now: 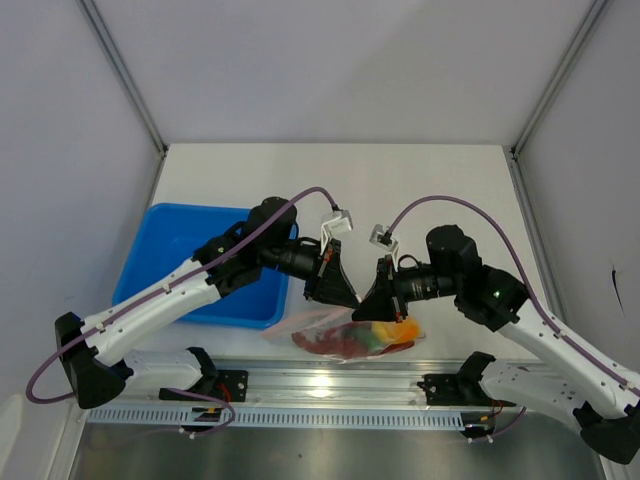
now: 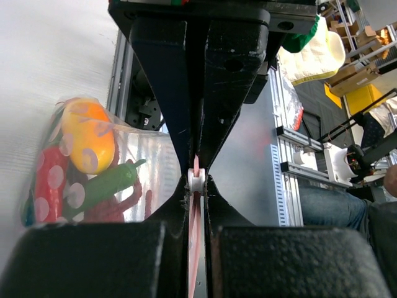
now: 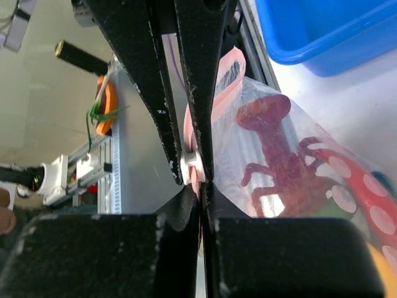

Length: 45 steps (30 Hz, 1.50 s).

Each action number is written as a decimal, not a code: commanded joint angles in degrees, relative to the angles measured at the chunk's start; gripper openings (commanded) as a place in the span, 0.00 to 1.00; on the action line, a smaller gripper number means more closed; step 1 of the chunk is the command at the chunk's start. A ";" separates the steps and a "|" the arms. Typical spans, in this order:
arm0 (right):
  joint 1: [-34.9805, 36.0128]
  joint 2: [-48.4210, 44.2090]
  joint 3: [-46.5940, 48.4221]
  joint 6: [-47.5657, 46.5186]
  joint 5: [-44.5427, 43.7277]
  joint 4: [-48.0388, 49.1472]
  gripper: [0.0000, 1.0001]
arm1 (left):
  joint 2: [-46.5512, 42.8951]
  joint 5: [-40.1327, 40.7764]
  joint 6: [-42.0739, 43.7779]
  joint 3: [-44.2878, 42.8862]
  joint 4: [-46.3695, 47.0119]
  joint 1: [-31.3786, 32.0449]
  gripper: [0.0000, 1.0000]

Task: Place the food in the zip-top bag and seal the zipper
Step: Zip the zipper food storage bag at the center of the board.

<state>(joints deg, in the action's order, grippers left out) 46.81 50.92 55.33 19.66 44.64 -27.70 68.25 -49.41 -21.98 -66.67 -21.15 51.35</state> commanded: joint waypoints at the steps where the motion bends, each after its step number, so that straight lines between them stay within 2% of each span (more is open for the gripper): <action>1: 0.21 -2.30 -1.01 3.89 -3.24 6.33 0.00 | -1.19 2.46 2.20 -0.74 -0.91 -0.38 0.03; 9: 0.13 -6.09 -3.91 11.18 -6.58 14.69 0.00 | -3.65 3.53 3.26 1.90 -3.02 -0.81 0.12; 18: -1.27 -9.69 -4.00 12.42 -12.03 15.22 0.00 | -8.57 2.30 3.35 6.81 -4.61 -0.82 0.12; 21: -3.03 -10.31 -3.83 12.95 -11.34 15.40 0.00 | -10.49 2.12 3.08 9.01 -5.22 -0.82 0.11; 25: -5.58 -10.49 -3.39 13.12 -9.14 14.70 0.00 | -13.14 3.09 3.60 11.04 -6.71 -0.90 0.01; 28: -6.64 -9.01 -2.86 12.25 -4.49 14.09 0.00 | -15.15 4.23 3.87 11.30 -8.21 -0.90 0.01; 30: -6.29 -7.33 -0.94 8.06 -0.81 9.70 0.00 | -15.95 4.67 4.13 10.95 -8.73 -0.90 0.01; 31: -6.12 -5.67 -0.40 6.46 0.87 8.29 0.02 | -16.39 4.67 4.14 10.78 -8.82 -0.90 0.01; 32: -5.77 -4.96 0.30 5.05 2.10 5.50 0.09 | -16.48 4.85 4.31 9.73 -9.00 -0.90 0.01; 33: -5.07 -4.51 1.70 2.43 3.68 4.08 0.31 | -16.39 5.02 4.49 9.29 -9.87 -0.82 0.01; 36: -3.83 -3.19 5.39 -1.45 4.05 -2.08 0.58 | -15.69 4.58 5.19 7.00 -11.28 -0.90 0.01; 39: -3.04 -1.18 9.08 -6.03 3.96 -7.53 0.64 | -15.16 4.06 5.63 5.33 -12.25 -0.90 0.01; 45: -0.23 4.97 12.25 -10.69 3.44 -12.72 0.60 | -14.02 3.70 5.10 3.84 -13.04 -0.90 0.01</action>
<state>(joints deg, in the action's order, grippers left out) 44.95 52.90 65.49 13.30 47.59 -35.90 53.82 -44.14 -17.47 -59.53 -34.41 50.59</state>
